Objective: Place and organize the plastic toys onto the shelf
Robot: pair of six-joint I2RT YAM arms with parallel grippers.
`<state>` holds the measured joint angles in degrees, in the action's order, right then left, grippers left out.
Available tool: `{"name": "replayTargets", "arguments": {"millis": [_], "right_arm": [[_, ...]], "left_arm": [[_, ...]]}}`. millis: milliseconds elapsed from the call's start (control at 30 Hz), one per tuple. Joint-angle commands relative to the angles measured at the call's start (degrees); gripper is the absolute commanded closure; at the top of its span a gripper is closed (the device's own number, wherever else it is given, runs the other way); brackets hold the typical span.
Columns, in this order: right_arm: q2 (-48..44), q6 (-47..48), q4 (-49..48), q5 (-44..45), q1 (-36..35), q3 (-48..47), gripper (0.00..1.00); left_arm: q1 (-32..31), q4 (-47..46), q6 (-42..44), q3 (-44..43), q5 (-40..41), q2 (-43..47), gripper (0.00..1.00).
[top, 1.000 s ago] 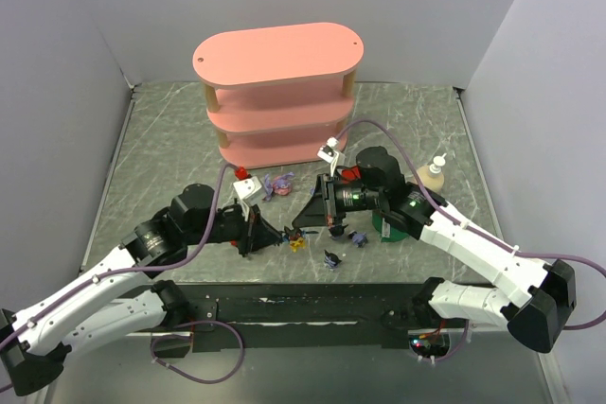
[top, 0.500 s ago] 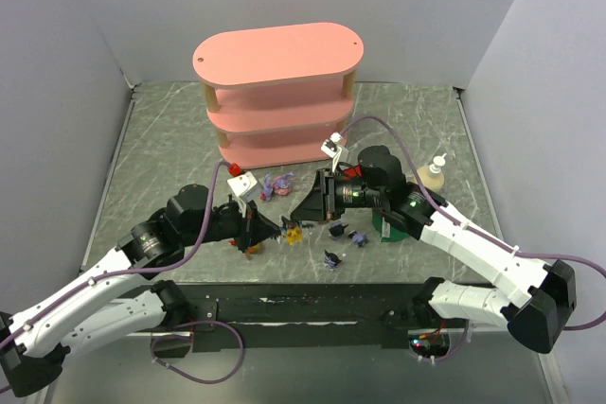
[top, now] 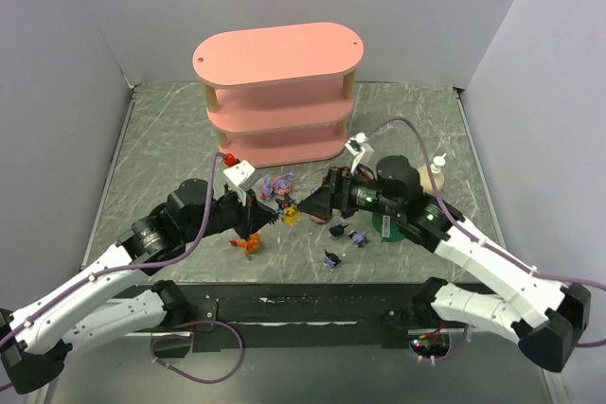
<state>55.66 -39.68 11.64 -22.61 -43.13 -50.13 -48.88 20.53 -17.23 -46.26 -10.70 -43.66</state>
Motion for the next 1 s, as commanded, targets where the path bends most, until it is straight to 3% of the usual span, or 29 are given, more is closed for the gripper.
{"name": "replayTargets", "arguments": {"millis": [0, 133, 233, 533, 767, 900, 967], "right_arm": [[-6.77, 2.06, 1.71, 9.77, 1.56, 2.40, 0.11], [-11.27, 2.50, 4.00, 14.87, 2.53, 4.33, 0.11], [-14.34, 2.77, 6.81, 19.17, 2.88, 4.43, 0.11], [-21.73, 5.75, 17.01, 30.07, 3.76, 1.26, 0.11], [-25.51, 5.84, 20.09, 33.15, 3.76, 1.17, 0.11], [-25.51, 5.58, 20.44, 33.60, 3.94, 1.44, 0.11], [-25.16, 5.40, 20.70, 33.60, 4.02, 1.26, 0.11]], "left_arm": [[0.02, -2.51, -1.22, -1.82, 10.14, -0.11, 0.99], [0.02, -6.81, -2.10, -2.25, 16.65, -2.21, 0.99], [0.02, -10.06, -0.44, -5.32, 16.51, -6.69, 0.99], [0.02, -19.29, 13.26, -17.80, 17.38, -25.32, 0.99], [3.51, -23.35, 30.13, -24.74, 8.35, -36.13, 0.99], [8.97, -21.68, 32.52, -28.97, -4.64, -39.57, 0.99], [10.64, -22.46, 35.15, -29.15, -6.87, -40.53, 0.99]]}}
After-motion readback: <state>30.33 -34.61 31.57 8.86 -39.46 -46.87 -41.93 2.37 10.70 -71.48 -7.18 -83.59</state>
